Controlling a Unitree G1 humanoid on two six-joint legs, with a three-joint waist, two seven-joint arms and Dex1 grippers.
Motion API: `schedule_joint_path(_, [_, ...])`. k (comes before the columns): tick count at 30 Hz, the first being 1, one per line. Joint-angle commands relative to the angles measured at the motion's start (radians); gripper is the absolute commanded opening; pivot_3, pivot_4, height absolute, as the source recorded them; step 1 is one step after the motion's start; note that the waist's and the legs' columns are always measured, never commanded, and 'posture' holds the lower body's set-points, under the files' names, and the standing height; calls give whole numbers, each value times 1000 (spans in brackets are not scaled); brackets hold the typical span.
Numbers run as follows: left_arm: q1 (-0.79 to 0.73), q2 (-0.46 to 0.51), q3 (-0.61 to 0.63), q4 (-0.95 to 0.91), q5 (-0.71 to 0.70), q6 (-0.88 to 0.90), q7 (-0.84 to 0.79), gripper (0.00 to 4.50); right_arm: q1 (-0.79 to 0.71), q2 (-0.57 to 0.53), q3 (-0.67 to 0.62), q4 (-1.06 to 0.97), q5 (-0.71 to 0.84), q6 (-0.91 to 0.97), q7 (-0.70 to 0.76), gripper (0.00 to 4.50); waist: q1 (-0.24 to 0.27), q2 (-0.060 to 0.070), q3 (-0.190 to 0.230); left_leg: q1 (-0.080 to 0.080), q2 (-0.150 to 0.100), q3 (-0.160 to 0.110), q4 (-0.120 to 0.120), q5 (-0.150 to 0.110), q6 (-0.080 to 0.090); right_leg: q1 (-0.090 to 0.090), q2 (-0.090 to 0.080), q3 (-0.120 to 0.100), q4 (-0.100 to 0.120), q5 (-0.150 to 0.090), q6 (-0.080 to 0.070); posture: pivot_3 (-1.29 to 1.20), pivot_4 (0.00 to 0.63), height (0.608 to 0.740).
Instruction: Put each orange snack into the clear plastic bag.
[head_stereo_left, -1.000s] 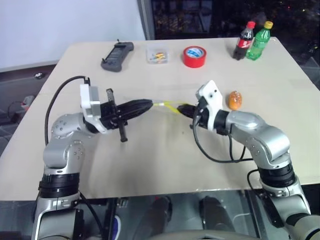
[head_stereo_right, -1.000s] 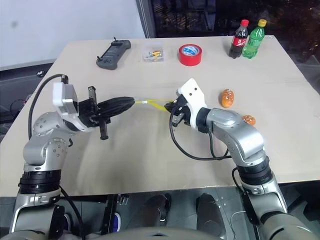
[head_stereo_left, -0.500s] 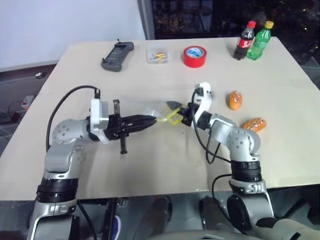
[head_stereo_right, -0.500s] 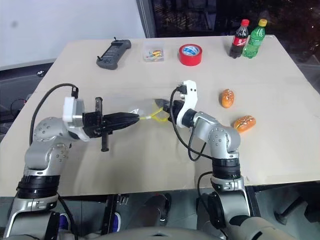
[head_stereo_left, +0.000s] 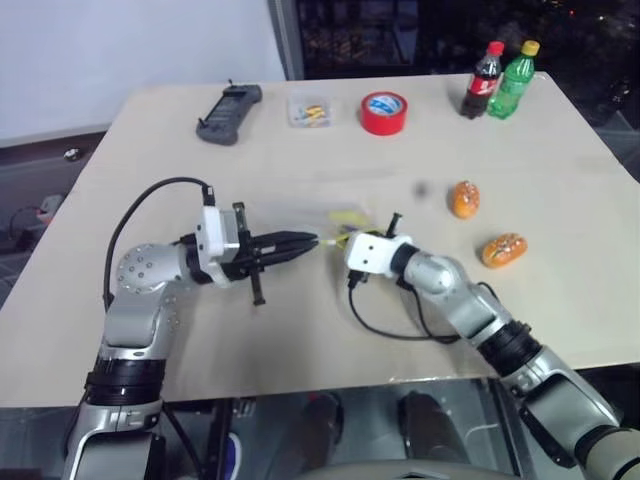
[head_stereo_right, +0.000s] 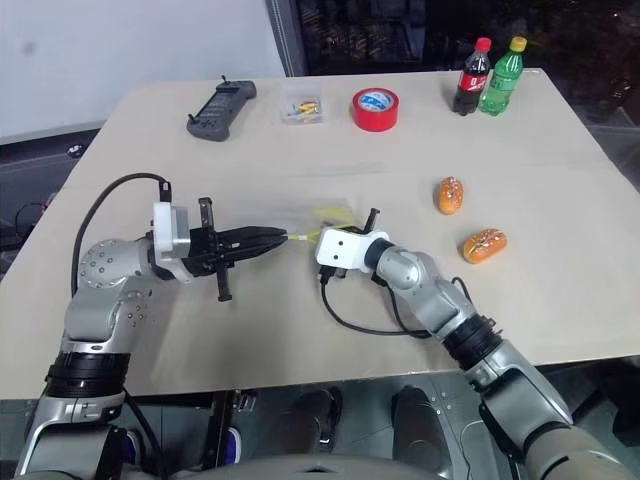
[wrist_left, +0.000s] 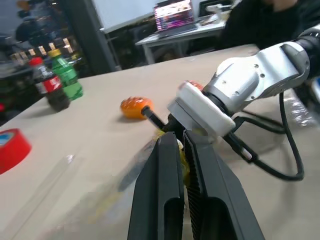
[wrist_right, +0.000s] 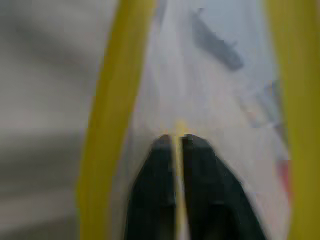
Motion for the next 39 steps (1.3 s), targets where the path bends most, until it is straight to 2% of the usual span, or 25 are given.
schedule_joint_path(1, [-10,-12,-8,19,31,-40,34,0,-27,-5,-17,5,-72,-65,-44,2364,2,0,0,0,0,0,0,0,0,0,0,0,0,0,0,0,150,740])
schedule_joint_path(6, [-7,-37,-6,56,35,-57,67,0,-4,-29,-68,-60,-72,-53,0,4387,2,0,0,0,0,0,0,0,0,1,0,0,0,0,0,0,150,740])
schedule_joint_path(15, [-38,-51,27,104,-14,-42,93,0,114,-124,-191,-307,1,63,168,4387,4,0,0,0,0,-1,0,0,1,2,0,-1,-1,0,0,0,150,740])
schedule_joint_path(21, [-44,-47,43,108,-44,-20,88,0,187,-140,-251,-330,20,118,182,4387,3,0,0,0,0,-1,0,-2,4,2,0,-1,-1,0,0,0,150,740])
schedule_joint_path(23, [-48,-48,46,109,-44,-21,92,0,199,-112,-314,-330,49,211,158,4387,3,0,0,0,0,-1,0,-2,4,2,0,-1,-1,0,0,0,150,740])
schedule_joint_path(28, [-57,-69,47,114,-41,-18,129,0,144,35,-562,-267,183,508,12,4387,7,-1,0,0,0,-1,0,-2,4,2,0,0,-1,0,0,0,150,740])
schedule_joint_path(34, [-49,-89,38,112,-30,-24,160,0,21,102,-695,-79,249,603,-136,4387,1,0,0,0,0,-1,0,-2,4,2,0,0,-1,0,0,0,150,740])
schedule_joint_path(39, [-48,-95,35,112,-27,-29,170,0,-80,121,-741,106,318,609,-174,4387,0,0,0,0,0,1,0,-2,4,2,0,1,0,0,-1,0,150,740])
